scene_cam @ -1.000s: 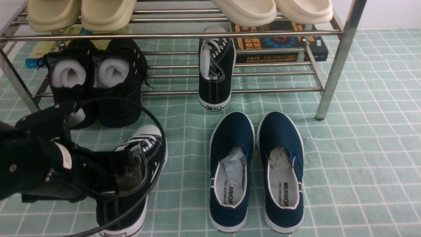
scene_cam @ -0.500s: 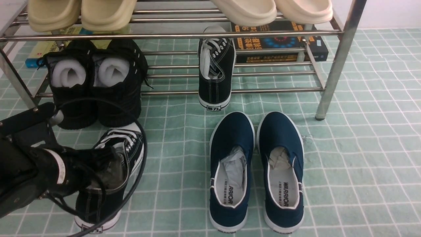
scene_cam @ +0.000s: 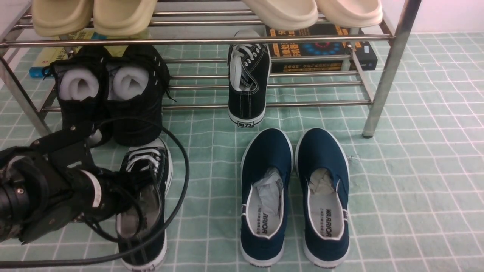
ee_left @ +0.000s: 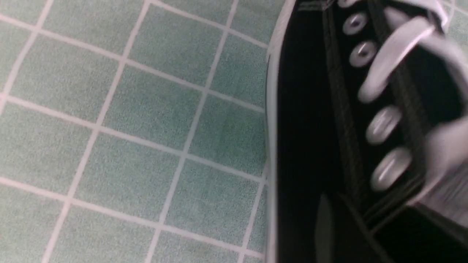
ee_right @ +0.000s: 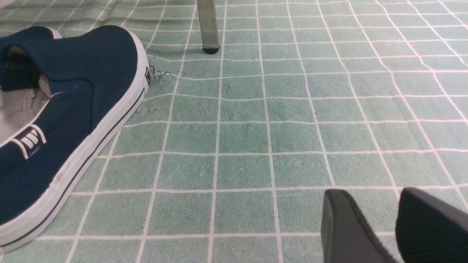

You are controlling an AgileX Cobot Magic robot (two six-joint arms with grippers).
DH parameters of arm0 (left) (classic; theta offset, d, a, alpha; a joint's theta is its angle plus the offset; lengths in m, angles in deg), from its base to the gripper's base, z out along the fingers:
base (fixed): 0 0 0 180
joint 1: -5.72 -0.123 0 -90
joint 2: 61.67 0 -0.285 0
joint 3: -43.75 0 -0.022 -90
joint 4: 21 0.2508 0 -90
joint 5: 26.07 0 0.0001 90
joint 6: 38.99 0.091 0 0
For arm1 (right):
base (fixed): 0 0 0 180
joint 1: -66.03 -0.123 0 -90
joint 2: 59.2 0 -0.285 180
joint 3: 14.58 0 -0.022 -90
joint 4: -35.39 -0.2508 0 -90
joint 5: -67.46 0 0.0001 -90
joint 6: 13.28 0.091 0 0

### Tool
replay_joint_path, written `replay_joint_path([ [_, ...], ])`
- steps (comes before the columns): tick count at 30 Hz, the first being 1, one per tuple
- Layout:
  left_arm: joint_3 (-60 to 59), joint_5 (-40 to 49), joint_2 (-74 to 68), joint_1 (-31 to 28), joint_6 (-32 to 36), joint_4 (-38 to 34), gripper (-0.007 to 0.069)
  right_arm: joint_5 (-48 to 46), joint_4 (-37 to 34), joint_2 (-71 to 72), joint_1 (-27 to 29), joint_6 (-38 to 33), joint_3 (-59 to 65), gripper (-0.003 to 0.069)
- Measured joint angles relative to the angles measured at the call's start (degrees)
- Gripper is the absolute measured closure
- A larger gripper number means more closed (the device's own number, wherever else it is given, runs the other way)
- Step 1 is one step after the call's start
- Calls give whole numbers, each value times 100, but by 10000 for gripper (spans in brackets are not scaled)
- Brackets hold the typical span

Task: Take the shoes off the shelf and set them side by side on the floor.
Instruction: 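Set the held shoe down on the floor in front of the rack with the left gripper, then grasp a shoe standing on the lower shelf of the shoe rack with the left gripper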

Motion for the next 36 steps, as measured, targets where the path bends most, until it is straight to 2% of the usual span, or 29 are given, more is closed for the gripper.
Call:
replay_joint_path([
  [5, 125, 646, 196, 0, 53, -29, 267, 0, 0, 0, 0, 0, 0, 421],
  [9, 589, 1421, 630, 0, 387, -232, 251, 0, 0, 0, 0, 0, 0, 421],
  [12, 1513, 2109, 884, 0, 1495, -860, 365, 0, 0, 0, 0, 0, 0, 421],
  [14, 1962, 2433, 855, 0, 2091, -1294, 464, 0, 0, 0, 0, 0, 0, 421],
  [15, 2309, 2633, 762, 0, 2588, -1753, 543, 0, 0, 0, 0, 0, 0, 421],
  [16, 2478, 2698, 686, 0, 2852, -1982, 575, 0, 0, 0, 0, 0, 0, 421],
  [19, 2825, 2814, 453, 0, 3425, -2482, 615, 0, 0, 0, 0, 0, 0, 421],
  [20, 3083, 2829, 138, 0, 3819, -2914, 624, 0, 0, 0, 0, 0, 0, 421],
  [23, 3426, 2803, -352, 0, 4206, -3354, 622, 0, 0, 0, 0, 0, 0, 421],
  [26, 3959, 2646, -1017, 0, 4590, -3629, 596, 0, 0, 0, 0, -4, 0, 421],
  [29, 4453, 2460, -1591, 0, 4690, -3720, 558, 0, 0, 0, 0, -4, 0, 421],
  [31, 4778, 2305, -1913, 0, 4690, -3741, 511, 0, 0, 0, 0, -4, 0, 421],
  [36, 5387, 1797, -2687, 0, 4690, -3963, 328, 0, 0, 0, 0, -4, 0, 421],
])
